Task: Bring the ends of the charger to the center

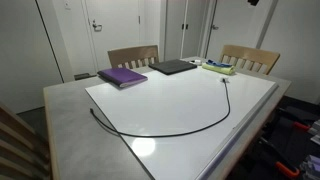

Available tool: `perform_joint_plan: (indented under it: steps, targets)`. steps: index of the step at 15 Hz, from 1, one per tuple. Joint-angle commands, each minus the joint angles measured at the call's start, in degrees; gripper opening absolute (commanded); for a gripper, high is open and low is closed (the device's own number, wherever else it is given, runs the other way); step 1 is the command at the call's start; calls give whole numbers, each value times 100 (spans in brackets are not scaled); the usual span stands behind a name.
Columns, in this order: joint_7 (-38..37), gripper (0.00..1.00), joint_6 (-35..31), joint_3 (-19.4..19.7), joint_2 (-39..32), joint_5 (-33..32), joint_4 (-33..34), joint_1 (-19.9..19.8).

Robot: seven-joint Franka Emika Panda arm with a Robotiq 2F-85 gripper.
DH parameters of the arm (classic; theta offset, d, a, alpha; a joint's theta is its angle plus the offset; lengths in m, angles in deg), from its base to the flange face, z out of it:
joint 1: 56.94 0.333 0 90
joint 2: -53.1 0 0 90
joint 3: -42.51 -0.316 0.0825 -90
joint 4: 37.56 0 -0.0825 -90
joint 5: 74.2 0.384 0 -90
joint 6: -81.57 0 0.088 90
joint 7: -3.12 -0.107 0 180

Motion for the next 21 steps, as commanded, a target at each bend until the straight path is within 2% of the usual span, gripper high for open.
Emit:
perform_joint_plan:
  steps: [1,12,21]
  targets:
    - [57,100,14,-94,-20,77,12,-105]
    - [294,100,103,-187,-47,449,-132,265]
    - [568,100,65,-206,-132,1100,-280,748]
